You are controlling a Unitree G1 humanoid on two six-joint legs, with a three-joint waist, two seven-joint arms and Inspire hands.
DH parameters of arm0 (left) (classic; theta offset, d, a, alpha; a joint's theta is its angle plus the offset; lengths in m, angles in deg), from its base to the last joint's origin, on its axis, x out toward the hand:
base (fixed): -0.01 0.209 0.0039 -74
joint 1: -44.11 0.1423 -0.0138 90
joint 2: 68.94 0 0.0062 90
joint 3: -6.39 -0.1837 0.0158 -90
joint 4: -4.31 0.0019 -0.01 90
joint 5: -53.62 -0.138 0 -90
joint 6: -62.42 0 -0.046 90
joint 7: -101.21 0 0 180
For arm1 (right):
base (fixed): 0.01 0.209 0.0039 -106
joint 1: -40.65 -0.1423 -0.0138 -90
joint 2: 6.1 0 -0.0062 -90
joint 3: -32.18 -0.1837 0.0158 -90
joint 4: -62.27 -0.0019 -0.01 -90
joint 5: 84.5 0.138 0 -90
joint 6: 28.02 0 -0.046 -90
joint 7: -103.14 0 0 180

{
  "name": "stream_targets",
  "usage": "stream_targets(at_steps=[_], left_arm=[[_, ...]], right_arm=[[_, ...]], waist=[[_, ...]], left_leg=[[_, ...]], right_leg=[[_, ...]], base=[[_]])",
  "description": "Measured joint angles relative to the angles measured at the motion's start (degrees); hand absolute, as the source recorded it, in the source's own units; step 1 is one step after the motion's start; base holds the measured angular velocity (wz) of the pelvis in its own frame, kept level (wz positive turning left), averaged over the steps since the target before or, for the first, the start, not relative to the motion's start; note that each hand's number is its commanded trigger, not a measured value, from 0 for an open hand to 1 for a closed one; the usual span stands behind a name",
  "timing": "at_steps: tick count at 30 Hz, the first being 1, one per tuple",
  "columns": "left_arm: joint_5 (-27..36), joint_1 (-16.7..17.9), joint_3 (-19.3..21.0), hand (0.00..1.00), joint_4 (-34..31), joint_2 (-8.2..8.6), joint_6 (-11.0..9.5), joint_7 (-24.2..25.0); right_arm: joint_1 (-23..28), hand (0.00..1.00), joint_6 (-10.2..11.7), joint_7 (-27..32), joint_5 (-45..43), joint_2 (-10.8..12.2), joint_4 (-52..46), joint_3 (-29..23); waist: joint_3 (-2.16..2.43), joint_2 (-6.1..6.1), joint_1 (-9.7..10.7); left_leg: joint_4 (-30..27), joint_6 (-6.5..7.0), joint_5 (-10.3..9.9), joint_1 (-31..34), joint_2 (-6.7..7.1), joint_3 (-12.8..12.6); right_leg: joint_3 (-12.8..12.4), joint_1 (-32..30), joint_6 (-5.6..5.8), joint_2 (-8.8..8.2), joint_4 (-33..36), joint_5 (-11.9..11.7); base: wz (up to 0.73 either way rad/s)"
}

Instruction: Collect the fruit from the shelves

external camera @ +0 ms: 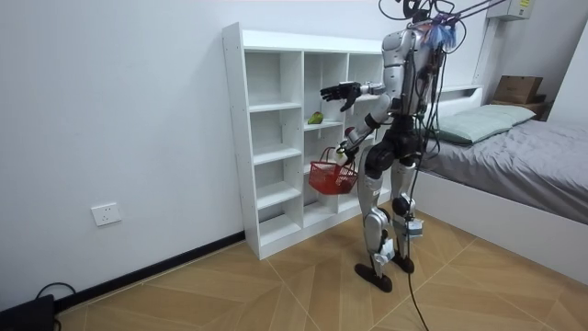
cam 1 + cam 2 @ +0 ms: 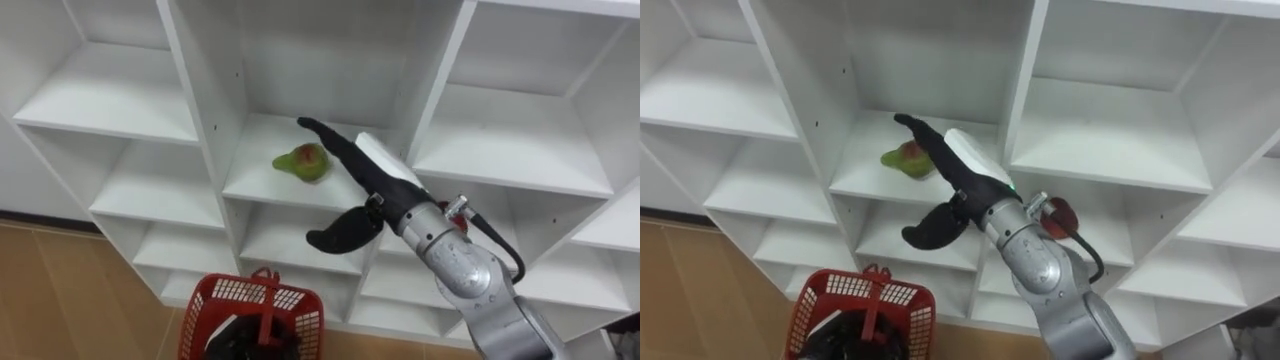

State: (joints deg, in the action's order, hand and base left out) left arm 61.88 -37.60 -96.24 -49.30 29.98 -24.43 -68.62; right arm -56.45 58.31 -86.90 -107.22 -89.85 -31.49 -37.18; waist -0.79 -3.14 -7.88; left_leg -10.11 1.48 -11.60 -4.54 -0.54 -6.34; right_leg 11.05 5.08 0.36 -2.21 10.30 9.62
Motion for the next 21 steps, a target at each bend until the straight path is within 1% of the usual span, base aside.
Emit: stream_targets(at_steps=[5, 9, 13, 15, 17, 19, 21], left_arm=[[0.1, 0.0, 0.1, 1.00, 1.9, 0.68, -0.2, 0.0], [0.0, 0.2, 0.0, 1.00, 2.0, 1.54, -0.1, 0.1], [0.0, 0.6, -0.1, 1.00, 2.0, 1.73, -0.1, 0.8], [-0.1, 1.0, -0.1, 1.00, 2.0, 1.73, 0.1, 1.0], [-0.6, 1.6, 0.0, 1.00, 2.0, 1.66, 0.3, 1.6], [-1.4, 1.9, 0.0, 1.00, 2.0, 1.70, 0.6, 1.7], [-1.5, 2.1, 0.1, 1.00, 2.1, 1.78, 0.5, 1.8]], right_arm=[[-1.2, 0.00, 0.0, 0.8, -4.9, 0.6, 0.0, -0.1], [-1.3, 0.00, -0.1, 1.0, -7.2, 0.6, 0.0, -0.7], [-1.3, 0.00, -0.2, 1.2, -8.5, 0.6, 0.7, -1.5], [-1.4, 0.00, -0.8, 1.3, -9.4, 0.6, 1.6, -1.6], [-1.4, 0.00, -2.1, 1.3, -10.8, 1.1, 2.7, -1.6], [-1.4, 0.00, -2.6, 1.3, -12.0, 1.3, 3.2, -1.6], [-1.4, 0.00, -2.7, 1.5, -13.5, 1.3, 3.9, -1.6]], waist=[[0.02, -0.31, -0.3], [-0.24, -0.83, -0.5], [-0.29, -1.30, -0.6], [-0.27, -1.49, -0.6], [-0.28, -1.73, -0.6], [-0.31, -1.86, -0.7], [-0.33, -2.02, -0.7]], left_leg=[[0.1, 0.00, 0.0, 0.0, -0.04, 0.1], [0.4, 0.01, 0.0, 0.2, 0.06, 0.3], [0.4, 0.02, 0.0, 0.2, 0.14, 0.5], [0.4, 0.03, 0.0, 0.2, 0.29, 0.7], [0.4, 0.02, 0.0, 0.3, 0.32, 1.1], [0.4, 0.02, 0.0, 0.4, 0.34, 1.4], [0.4, 0.01, 0.0, 0.3, 0.35, 1.6]], right_leg=[[0.0, -0.1, 0.00, 0.01, 0.4, 0.0], [0.1, -0.2, 0.01, -0.05, 0.4, 0.0], [0.4, -0.2, 0.01, -0.03, 0.3, 0.0], [0.5, -0.2, 0.01, -0.01, 0.3, 0.0], [0.7, -0.2, 0.01, 0.06, 0.3, 0.0], [0.7, -0.2, 0.01, 0.09, 0.3, 0.0], [0.9, -0.1, 0.01, 0.09, 0.2, 0.0]], base=[[0.00], [0.00], [0.02], [0.07], [0.08], [0.08], [0.08]])
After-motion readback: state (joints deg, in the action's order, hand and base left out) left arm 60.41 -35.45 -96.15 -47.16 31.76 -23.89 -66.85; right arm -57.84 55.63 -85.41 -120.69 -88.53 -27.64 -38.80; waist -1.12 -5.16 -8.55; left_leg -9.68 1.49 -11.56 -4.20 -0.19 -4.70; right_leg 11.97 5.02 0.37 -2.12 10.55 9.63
